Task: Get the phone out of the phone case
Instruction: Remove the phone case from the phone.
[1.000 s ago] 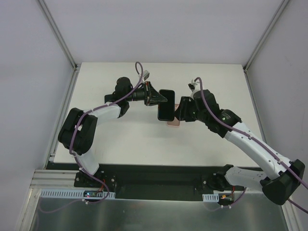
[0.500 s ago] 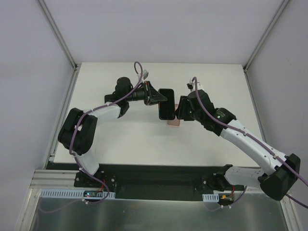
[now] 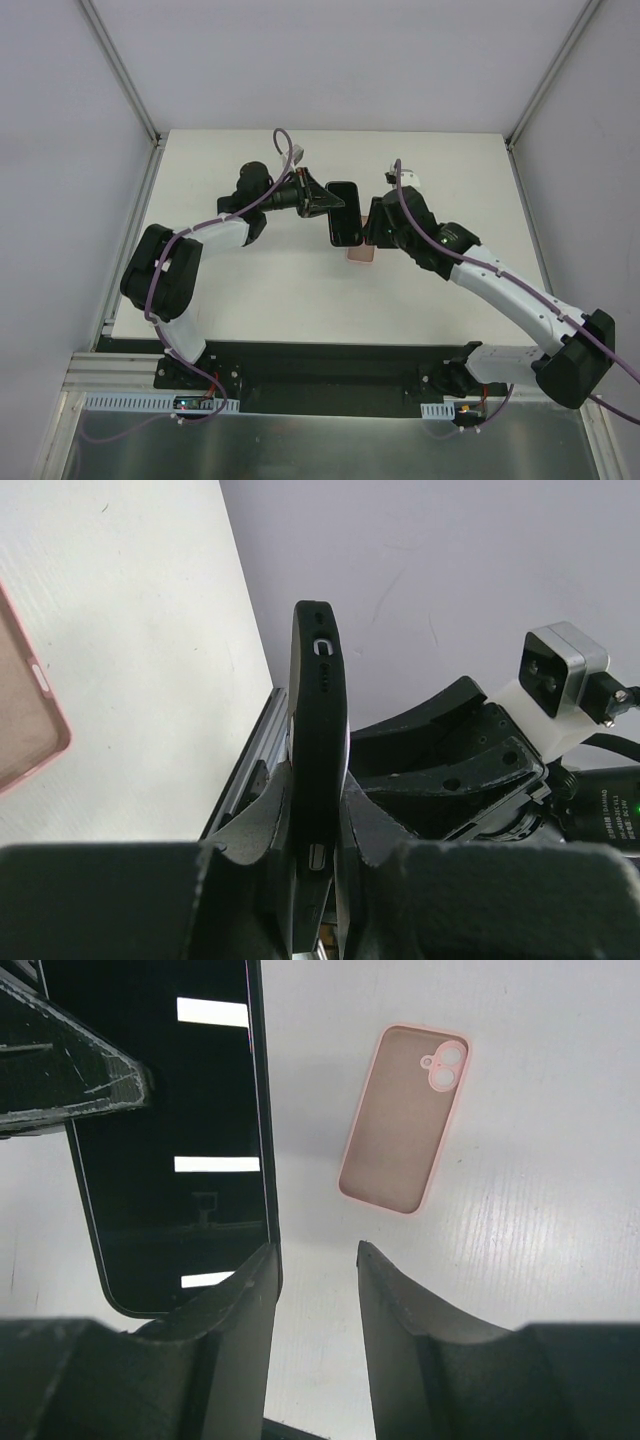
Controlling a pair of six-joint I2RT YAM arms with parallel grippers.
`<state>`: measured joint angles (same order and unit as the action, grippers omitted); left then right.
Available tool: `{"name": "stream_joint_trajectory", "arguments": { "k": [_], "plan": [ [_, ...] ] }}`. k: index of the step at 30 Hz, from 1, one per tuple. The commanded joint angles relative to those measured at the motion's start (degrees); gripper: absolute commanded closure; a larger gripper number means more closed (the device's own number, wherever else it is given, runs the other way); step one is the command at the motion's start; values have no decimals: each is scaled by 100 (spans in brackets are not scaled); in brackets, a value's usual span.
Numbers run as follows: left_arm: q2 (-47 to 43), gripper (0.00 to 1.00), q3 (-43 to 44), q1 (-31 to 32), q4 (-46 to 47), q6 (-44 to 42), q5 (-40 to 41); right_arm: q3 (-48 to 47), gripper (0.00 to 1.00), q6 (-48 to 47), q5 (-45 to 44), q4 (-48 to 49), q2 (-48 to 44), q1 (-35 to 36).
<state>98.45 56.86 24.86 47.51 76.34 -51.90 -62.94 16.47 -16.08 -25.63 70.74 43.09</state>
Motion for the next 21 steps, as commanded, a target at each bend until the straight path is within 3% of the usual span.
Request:
{"name": "stream_joint_trajectory", "arguments": {
  "k": [1, 21],
  "plan": [
    [-503, 100, 229, 1, 1771, 1305, -444, 466, 61, -39, -45, -646, 344, -38],
    [-582, 100, 97, -87, 2430, 1823, -400, 581, 66, 49, -115, -654, 1038, 77]
  ]
}}
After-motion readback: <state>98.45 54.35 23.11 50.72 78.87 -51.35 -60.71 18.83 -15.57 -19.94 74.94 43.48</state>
